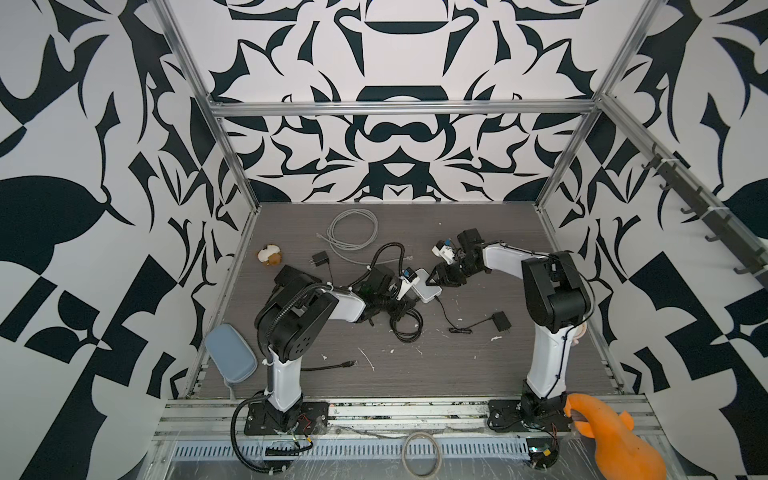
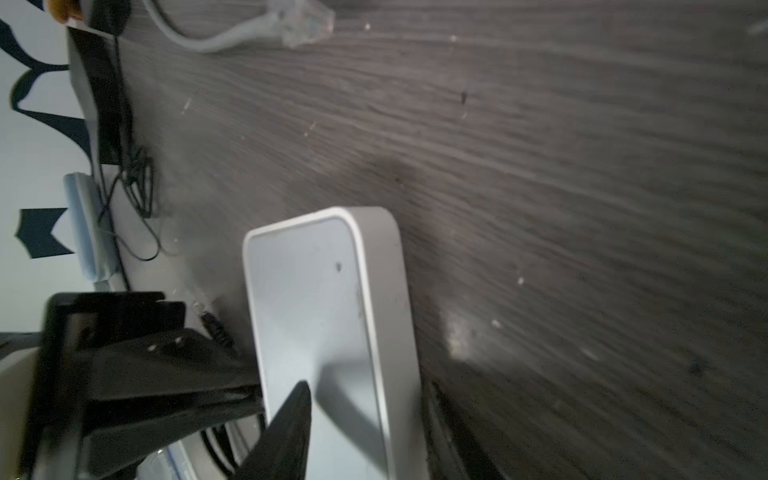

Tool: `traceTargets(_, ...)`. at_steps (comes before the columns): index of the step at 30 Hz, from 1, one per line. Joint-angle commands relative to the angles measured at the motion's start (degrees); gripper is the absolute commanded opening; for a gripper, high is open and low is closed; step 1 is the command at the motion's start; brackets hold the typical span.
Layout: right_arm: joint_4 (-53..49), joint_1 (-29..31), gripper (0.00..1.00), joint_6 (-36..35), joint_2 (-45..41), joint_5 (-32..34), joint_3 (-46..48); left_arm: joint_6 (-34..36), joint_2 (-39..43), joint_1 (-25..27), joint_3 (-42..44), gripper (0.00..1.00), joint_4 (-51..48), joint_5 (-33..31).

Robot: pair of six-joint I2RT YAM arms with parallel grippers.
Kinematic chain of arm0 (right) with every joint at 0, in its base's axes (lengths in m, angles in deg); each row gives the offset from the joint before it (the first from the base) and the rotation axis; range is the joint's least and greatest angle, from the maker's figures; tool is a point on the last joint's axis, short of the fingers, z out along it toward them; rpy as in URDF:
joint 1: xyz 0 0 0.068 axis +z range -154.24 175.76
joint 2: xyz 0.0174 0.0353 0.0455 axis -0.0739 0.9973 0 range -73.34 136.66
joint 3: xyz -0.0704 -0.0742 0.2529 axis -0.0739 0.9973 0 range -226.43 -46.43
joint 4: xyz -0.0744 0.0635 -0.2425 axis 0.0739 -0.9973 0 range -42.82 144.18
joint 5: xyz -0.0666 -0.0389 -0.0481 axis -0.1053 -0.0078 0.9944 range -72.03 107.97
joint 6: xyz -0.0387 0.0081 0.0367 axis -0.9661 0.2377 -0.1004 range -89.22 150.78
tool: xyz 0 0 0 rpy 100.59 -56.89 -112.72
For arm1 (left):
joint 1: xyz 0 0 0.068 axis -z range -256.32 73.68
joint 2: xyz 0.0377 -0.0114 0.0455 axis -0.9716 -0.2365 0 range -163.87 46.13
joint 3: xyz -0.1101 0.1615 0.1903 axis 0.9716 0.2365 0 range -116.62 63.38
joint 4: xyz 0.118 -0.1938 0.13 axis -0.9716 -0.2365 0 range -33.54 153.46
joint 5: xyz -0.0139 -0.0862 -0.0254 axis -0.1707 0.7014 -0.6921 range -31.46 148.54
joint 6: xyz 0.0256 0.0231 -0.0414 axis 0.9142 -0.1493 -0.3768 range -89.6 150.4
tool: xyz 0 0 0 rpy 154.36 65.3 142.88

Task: Insert the plug into the switch port

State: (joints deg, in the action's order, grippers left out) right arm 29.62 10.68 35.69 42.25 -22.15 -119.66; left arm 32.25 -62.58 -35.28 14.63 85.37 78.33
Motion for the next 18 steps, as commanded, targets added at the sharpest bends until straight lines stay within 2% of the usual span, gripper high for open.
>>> traceTargets(1, -3.68, 0.97, 0.38, -2.98, -1.24, -1.00, -1.14, 0.52, -0.97, 0.45, -0.09, 0.00, -5.69, 0.25)
traceTargets(6, -6.70, 3.32, 0.29, -5.14, -1.95, 1.30, 2.26, 0.68, -2.72, 0.49, -2.22, 0.00, -6.04, -0.75)
traceTargets(11, -3.40, 5.83, 0.25, -2.15, -2.93, 2.25, 8.26, -1.06, -4.47, 0.45, -4.00, 0.00, -4.63, -2.39)
traceTargets(18, -6.38, 7.60, 0.22, -1.35, -1.75, 2.10, 6.90, -2.23, -4.76, 0.45, -3.96, 0.00, -2.80, -3.70)
